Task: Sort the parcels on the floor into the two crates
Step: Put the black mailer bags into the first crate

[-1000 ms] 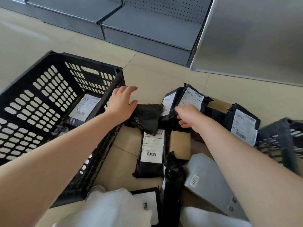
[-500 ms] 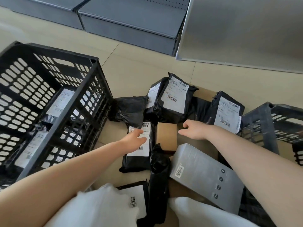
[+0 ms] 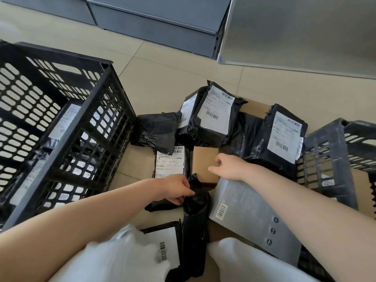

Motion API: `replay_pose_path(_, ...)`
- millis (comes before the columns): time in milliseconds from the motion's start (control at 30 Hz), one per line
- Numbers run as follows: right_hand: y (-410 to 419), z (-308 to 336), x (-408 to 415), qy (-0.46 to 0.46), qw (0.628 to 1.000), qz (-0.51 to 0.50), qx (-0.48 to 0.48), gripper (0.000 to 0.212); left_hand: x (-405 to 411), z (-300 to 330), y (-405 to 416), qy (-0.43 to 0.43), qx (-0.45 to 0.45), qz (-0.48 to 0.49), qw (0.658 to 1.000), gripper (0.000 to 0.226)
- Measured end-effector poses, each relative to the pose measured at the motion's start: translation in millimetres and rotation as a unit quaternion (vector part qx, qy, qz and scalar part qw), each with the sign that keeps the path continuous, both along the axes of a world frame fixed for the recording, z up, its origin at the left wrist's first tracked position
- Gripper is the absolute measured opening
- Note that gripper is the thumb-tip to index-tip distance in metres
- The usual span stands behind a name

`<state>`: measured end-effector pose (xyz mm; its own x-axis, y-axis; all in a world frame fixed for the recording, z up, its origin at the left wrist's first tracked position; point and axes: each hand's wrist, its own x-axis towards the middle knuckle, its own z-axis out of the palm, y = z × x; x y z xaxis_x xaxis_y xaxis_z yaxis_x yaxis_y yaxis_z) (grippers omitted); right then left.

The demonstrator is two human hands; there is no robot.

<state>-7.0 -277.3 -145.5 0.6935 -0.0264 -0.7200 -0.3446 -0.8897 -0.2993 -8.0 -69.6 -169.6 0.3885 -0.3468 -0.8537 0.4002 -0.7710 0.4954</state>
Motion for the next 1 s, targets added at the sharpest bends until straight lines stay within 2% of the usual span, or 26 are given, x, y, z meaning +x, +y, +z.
replay_pose_path(267,20.2,10.5,5.5,-0.039,0.997,0.015,0.058,0.042,6.3,10.2,0.8,0.004,-0.052,0.081,0.995,0.011)
replay_pose_path(400,29.8,17.3,7.9,-0.01,0.995,0.028,0.094,0.055,16.8,14.2,2.2,-0.011,-0.076,0.148,0.986,0.013)
replay_pose_path(600,31.8,23.2,10.5,0.023,0.993,0.037,0.11,0.089,26.3,15.3,4.4,0.003,-0.11,0.278,0.954,0.017)
replay_pose_path(700,39.1,17.7,5.0,0.026,0.995,0.03,0.092,0.072,25.1,15.9,3.9,0.023,-0.142,0.303,0.942,0.018)
replay_pose_path(833,49.9,11.8,4.1,-0.018,0.997,0.025,0.07,0.048,28.0,18.6,5.4,0.054,-0.177,0.332,0.925,0.022)
replay_pose_path(933,48.5,11.3,7.0,-0.003,0.994,-0.034,0.102,0.031,31.9,15.3,10.4,0.024,-0.14,0.357,0.923,0.023)
replay_pose_path(1000,43.7,12.9,8.9,0.024,0.983,-0.109,0.146,0.035,33.0,7.2,15.9,-0.025,-0.081,0.332,0.939,0.029)
